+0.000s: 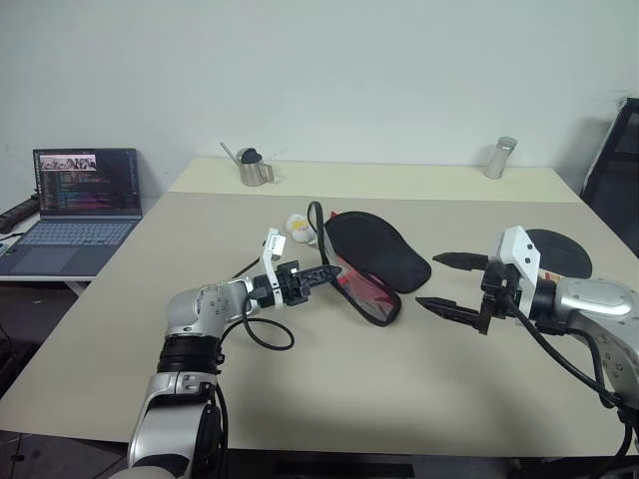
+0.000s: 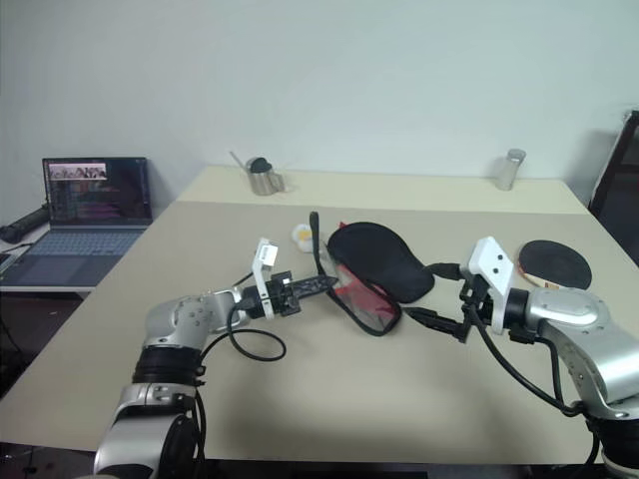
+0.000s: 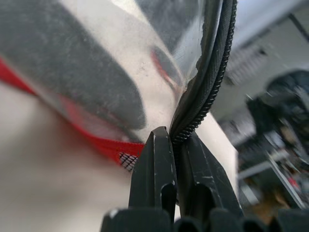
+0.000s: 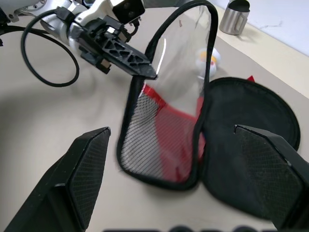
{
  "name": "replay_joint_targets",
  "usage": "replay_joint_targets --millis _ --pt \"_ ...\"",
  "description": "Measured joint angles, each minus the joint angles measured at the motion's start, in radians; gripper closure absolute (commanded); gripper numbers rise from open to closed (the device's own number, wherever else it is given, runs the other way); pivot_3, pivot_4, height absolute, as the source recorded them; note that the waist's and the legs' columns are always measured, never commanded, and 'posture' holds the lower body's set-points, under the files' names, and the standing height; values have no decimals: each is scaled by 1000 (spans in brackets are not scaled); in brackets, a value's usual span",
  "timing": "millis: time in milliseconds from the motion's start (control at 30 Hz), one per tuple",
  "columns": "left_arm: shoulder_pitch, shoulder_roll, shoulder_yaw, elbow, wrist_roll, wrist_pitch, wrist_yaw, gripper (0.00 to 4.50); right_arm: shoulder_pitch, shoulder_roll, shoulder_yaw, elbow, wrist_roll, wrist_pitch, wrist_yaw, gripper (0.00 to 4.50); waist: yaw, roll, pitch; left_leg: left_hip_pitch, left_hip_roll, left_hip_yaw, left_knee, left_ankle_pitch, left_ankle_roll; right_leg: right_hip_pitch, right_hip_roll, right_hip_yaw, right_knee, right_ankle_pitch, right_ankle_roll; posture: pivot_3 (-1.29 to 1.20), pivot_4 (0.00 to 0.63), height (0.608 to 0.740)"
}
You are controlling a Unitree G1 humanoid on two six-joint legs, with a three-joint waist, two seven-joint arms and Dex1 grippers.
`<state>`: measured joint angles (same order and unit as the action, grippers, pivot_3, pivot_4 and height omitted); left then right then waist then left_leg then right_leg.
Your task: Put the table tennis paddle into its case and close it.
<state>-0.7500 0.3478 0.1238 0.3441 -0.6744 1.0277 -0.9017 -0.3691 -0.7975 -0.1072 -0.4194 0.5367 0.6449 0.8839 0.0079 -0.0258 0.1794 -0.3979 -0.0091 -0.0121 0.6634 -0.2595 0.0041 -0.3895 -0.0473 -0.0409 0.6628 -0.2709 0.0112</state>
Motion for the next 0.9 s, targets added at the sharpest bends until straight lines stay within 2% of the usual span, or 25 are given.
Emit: replay_joint_targets --millis 233,567,767,900 --pt "2 24 -54 -6 5 -12 -79 4466 17 -12 -10 -10 9 2 1 0 0 0 0 0 0 0 0 0 0 0 0 0 0 0 0 0 150 740" --pt "-103 162 -38 228 104 -178 -119 4466 32 -13 -8 -24 26 19 -2 0 -1 0 0 0 0 0 0 0 0 0 0 0 0 0 0 0 150 740" --pt "-176 194 -38 409 194 -315 -131 4466 0 6 21 -28 28 20 -12 0 -1 0 0 0 0 0 0 0 1 -1 0 0 0 0 0 0 150 740" --pt "-202 174 -36 506 267 -506 -88 4466 -14 23 36 -24 33 20 -17 0 0 0 0 -1 0 0 0 0 1 -1 0 0 0 0 0 0 150 740"
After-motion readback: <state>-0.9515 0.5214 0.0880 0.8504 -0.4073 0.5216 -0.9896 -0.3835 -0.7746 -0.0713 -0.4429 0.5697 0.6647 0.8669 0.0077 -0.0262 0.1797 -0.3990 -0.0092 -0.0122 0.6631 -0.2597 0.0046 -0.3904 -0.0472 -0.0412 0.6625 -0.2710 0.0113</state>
